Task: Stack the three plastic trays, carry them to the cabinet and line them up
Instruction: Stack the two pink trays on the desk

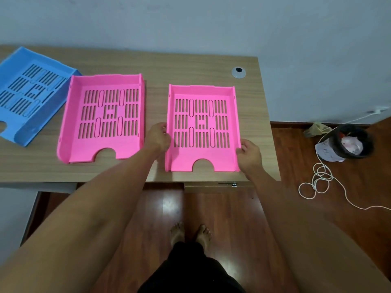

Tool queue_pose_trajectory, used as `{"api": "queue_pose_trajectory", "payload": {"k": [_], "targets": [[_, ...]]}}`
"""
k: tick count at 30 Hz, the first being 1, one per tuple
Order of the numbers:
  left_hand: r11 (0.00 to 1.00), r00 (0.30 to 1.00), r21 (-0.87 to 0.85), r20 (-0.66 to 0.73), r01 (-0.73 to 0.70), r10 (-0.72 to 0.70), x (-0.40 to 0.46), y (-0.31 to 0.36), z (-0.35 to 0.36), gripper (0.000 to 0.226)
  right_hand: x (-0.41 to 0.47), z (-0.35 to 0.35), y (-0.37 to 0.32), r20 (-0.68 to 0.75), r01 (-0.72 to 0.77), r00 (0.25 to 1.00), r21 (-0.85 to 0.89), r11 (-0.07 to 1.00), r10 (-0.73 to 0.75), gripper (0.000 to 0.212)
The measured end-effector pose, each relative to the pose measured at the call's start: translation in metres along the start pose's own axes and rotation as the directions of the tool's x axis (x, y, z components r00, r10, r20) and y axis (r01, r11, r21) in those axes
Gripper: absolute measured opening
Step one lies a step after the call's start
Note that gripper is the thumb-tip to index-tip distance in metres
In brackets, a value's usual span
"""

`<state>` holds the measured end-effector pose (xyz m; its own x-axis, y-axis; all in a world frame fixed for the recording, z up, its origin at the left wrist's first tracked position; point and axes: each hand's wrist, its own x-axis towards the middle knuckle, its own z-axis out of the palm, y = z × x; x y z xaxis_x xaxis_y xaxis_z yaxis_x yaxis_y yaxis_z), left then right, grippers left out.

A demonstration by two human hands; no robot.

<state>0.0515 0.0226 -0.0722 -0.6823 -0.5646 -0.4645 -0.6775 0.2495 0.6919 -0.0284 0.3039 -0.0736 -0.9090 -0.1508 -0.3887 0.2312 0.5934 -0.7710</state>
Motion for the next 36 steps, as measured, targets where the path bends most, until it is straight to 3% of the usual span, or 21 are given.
{"api": "queue_pose_trajectory", "payload": {"k": [9,11,17,27,36], "targets": [[0.999,1.000,0.037,-0.011,-0.029,0.030,-0.012,0.004,-0.001,0.058,-0.009,-0.008,-0.019,-0.025,-0.024,0.999,-0.055,0.998,0.022,0.036],[0.997,0.999,0.072,-0.033,-0.041,0.043,-0.019,0.008,-0.006,0.057,-0.012,-0.013,-0.033,-0.055,0.026,0.998,-0.117,0.993,-0.033,0.044],[0.988,0.985,0.089,-0.106,-0.125,0.135,-0.041,0.017,-0.052,0.047,-0.012,0.002,-0.087,0.015,0.192,0.981,-0.138,0.972,-0.192,0.035],[0.975,0.958,0.168,-0.223,-0.142,0.178,-0.057,-0.023,-0.172,0.051,-0.052,0.111,-0.164,0.148,0.301,0.947,-0.085,0.950,-0.286,0.046],[0.982,0.976,0.152,-0.165,-0.114,0.139,-0.024,-0.106,-0.258,0.044,-0.085,0.224,-0.197,0.179,0.195,0.967,-0.069,0.978,-0.180,0.056]]}}
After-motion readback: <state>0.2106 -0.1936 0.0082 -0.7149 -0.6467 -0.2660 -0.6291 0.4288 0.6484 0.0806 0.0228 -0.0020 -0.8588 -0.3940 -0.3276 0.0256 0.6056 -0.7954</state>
